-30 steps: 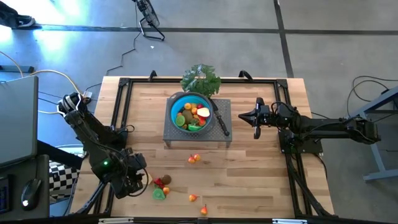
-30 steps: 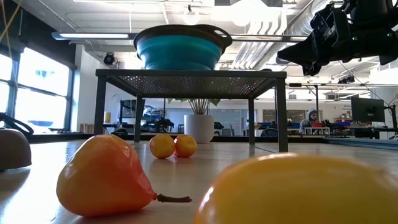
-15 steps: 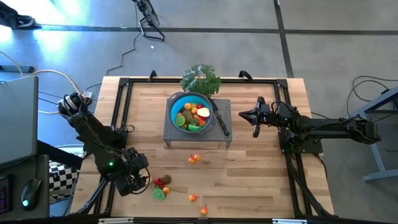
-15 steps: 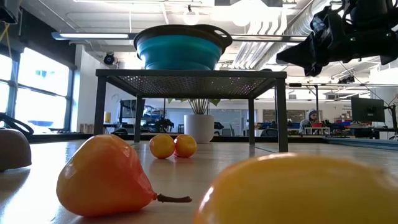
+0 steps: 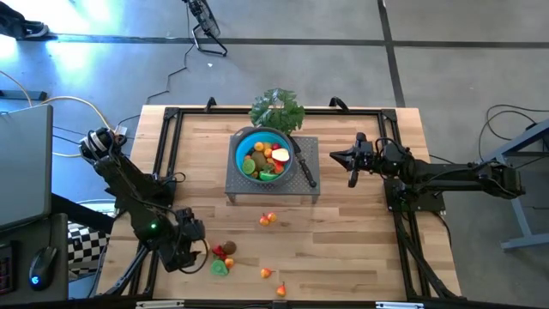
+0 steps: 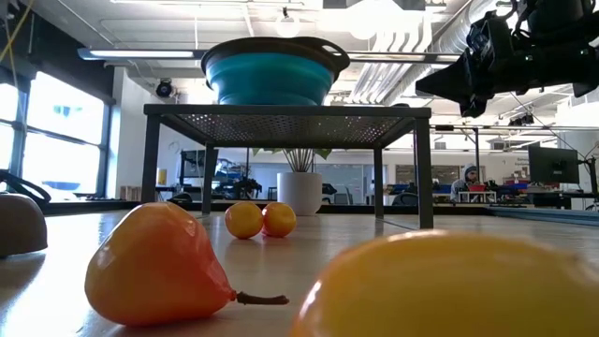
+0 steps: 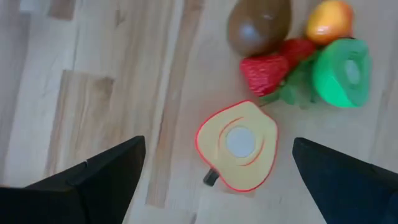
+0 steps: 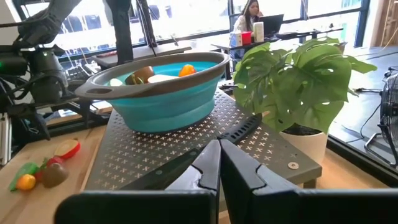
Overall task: Pick & Place Fruit
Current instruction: Put the apple into the blue strainer bowl on the shelf
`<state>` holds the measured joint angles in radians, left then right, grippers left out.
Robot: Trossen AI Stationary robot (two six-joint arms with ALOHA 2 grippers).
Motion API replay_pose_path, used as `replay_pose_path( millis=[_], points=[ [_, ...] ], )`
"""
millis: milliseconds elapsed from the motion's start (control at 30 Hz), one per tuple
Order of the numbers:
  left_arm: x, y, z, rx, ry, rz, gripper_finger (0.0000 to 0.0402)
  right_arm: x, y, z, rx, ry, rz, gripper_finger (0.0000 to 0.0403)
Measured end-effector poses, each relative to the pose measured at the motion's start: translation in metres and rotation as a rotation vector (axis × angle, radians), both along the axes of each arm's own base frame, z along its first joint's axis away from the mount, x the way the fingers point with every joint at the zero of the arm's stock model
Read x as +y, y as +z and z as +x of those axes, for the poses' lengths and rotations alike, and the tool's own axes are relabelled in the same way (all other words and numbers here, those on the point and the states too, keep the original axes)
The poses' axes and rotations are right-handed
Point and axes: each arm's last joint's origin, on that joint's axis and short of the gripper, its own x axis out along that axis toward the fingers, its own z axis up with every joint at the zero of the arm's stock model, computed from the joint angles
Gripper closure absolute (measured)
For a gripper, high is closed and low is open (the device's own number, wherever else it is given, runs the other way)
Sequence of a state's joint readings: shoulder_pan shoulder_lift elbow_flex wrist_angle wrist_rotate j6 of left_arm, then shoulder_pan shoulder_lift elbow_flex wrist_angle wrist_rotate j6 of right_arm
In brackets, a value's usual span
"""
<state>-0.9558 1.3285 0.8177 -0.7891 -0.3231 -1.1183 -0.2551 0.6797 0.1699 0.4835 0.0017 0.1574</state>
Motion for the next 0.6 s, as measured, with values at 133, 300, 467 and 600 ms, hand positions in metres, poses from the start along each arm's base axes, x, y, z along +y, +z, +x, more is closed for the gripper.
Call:
replay_pose_path(
  millis=[133, 300, 467, 600],
  points=[
    [-0.002, 0.001, 0.001, -0.004, -0.049, -0.006, 0.0002, 0.0, 0.0, 0.0, -0.003, 0.0, 0.018, 0.0401],
    [-0.002, 0.0, 0.0, 0.017, -0.056, -0.019, 0.0002, 0.0, 0.0, 0.0, -0.006, 0.0, 0.029, 0.0401],
    [-0.004, -0.005, 0.002, 0.033, -0.063, -0.003, 0.0002, 0.0, 0.0, 0.0, -0.005, -0.001, 0.029, 0.0401],
    [-0.009, -0.014, 0.004, 0.058, -0.074, 0.03, 0.0002, 0.0, 0.0, 0.0, -0.004, 0.0, 0.03, 0.0401]
  ],
)
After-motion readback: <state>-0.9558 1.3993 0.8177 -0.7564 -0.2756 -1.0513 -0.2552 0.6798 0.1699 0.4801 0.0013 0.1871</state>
